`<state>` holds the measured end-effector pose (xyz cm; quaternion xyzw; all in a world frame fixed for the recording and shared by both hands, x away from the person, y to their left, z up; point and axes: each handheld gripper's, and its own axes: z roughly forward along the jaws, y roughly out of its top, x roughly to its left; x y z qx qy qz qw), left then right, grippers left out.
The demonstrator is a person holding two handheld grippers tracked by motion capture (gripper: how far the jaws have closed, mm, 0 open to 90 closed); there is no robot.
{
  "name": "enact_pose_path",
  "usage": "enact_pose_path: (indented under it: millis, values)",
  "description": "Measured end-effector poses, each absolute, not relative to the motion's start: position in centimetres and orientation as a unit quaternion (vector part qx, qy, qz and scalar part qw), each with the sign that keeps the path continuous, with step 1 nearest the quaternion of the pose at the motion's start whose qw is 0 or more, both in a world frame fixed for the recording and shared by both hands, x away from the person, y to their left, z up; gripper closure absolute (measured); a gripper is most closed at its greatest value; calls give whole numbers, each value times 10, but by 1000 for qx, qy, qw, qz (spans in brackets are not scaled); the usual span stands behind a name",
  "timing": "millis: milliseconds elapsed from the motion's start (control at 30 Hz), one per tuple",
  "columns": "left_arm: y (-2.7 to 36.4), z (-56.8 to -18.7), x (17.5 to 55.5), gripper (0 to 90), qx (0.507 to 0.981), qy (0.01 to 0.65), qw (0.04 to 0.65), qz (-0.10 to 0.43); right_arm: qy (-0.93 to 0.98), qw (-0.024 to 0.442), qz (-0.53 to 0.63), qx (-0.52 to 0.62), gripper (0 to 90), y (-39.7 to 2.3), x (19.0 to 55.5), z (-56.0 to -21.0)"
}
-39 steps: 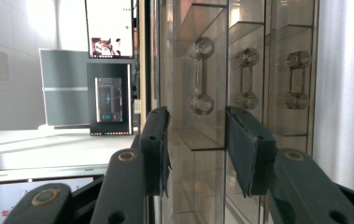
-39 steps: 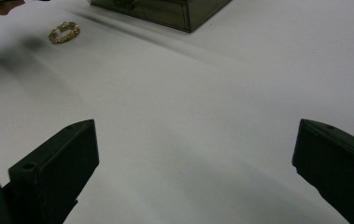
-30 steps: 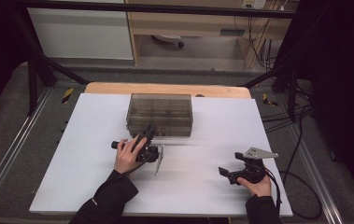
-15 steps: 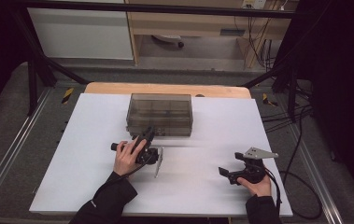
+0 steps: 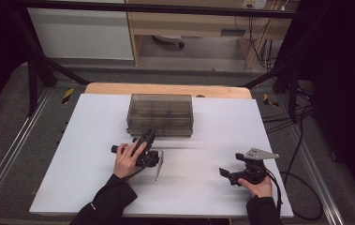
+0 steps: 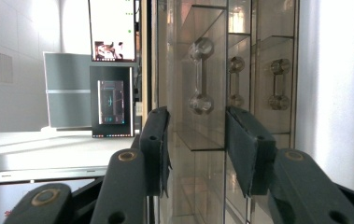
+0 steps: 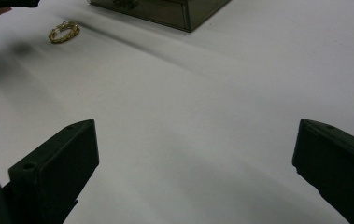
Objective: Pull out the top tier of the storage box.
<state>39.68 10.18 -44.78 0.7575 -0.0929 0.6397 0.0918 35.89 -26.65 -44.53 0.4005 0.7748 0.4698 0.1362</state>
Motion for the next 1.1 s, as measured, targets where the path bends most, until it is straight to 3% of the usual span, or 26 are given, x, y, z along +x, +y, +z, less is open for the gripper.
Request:
enact_pose_path:
  millis: [1100]
  values:
    - [105,-450,382,600,756,-100,98,640,774,136,470,401,12,-266,359,-445]
